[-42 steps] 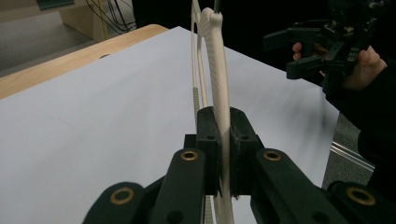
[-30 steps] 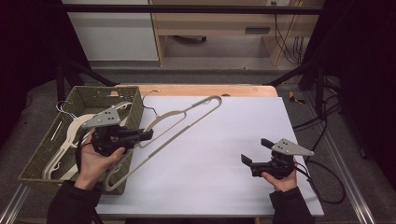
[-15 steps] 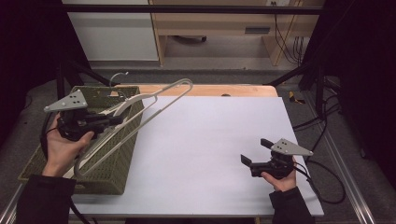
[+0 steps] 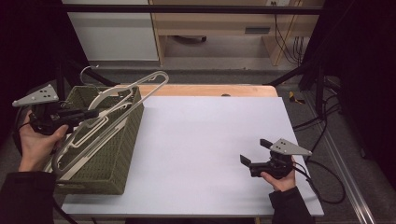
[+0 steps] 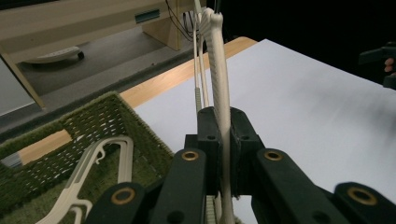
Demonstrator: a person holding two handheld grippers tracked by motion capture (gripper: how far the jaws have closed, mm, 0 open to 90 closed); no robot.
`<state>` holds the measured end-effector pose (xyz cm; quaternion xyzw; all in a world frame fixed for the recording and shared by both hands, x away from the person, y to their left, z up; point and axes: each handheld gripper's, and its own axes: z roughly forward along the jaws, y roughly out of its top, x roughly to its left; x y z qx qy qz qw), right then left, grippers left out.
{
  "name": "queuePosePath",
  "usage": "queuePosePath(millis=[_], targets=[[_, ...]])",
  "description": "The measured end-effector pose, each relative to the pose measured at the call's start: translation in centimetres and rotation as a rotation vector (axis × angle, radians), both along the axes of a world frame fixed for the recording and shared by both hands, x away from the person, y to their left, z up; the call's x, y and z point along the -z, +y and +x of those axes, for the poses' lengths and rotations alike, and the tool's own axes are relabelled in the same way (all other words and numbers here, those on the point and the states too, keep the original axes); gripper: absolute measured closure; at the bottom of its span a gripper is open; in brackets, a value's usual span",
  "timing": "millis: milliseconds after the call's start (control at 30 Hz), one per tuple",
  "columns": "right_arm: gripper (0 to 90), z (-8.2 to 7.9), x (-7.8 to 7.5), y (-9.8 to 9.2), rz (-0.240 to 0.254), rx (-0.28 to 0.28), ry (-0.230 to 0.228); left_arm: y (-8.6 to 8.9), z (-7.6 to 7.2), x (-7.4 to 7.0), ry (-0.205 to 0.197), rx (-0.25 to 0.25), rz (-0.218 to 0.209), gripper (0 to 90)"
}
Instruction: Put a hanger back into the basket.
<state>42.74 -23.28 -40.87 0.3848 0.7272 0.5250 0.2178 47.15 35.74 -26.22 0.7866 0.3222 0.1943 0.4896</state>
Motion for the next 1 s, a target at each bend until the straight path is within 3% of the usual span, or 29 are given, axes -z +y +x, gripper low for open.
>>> queuePosePath(millis=[400,1000], targets=[[0.9,-0.1,-0.1,-0.2,0.005,-0.005,-0.01,3.2,1.0,1.0,0.025,-0.037,0.036,84.9],[0.8,0.0,0.0,-0.1,-0.005,-0.006,-0.009,8.1,1.2,3.2,0.041,-0.133,0.016,84.9]])
